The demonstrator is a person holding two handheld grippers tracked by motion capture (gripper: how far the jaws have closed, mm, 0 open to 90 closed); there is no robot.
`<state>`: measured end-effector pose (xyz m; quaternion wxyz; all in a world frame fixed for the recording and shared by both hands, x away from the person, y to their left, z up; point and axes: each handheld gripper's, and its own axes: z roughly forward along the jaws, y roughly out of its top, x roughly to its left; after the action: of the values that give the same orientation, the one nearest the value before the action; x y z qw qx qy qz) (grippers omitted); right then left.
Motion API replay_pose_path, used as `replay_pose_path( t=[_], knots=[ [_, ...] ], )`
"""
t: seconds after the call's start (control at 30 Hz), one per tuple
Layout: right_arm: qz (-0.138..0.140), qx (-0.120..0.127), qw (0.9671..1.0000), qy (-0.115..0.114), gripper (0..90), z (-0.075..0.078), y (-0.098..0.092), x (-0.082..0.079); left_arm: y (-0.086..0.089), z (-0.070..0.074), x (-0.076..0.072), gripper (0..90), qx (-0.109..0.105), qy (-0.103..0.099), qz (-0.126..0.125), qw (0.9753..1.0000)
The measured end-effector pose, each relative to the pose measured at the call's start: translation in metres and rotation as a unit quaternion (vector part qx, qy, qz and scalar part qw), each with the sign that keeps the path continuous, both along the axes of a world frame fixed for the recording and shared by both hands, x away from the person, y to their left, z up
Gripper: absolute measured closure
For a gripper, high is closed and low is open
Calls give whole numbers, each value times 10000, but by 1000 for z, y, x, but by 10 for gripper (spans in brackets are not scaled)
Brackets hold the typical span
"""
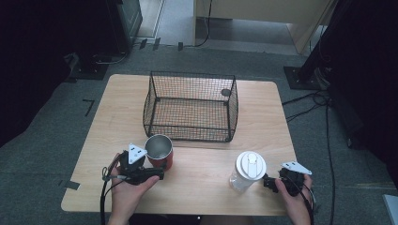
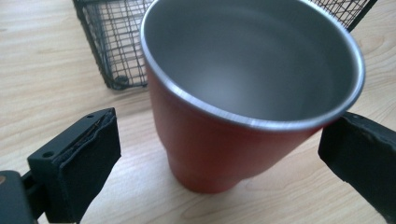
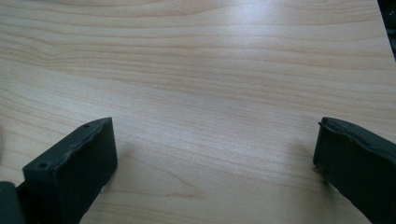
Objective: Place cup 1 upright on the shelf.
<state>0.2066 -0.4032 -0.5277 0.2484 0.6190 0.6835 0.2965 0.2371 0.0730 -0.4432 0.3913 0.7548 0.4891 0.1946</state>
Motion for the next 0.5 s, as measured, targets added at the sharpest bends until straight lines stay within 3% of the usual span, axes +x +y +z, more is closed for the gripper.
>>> replay_pose_path(
  t=[0.5],
  knots=[
    [-1,1,10000,1,0,0,0,0,-21,8,15,8,118,-124,-1,9999]
  ],
)
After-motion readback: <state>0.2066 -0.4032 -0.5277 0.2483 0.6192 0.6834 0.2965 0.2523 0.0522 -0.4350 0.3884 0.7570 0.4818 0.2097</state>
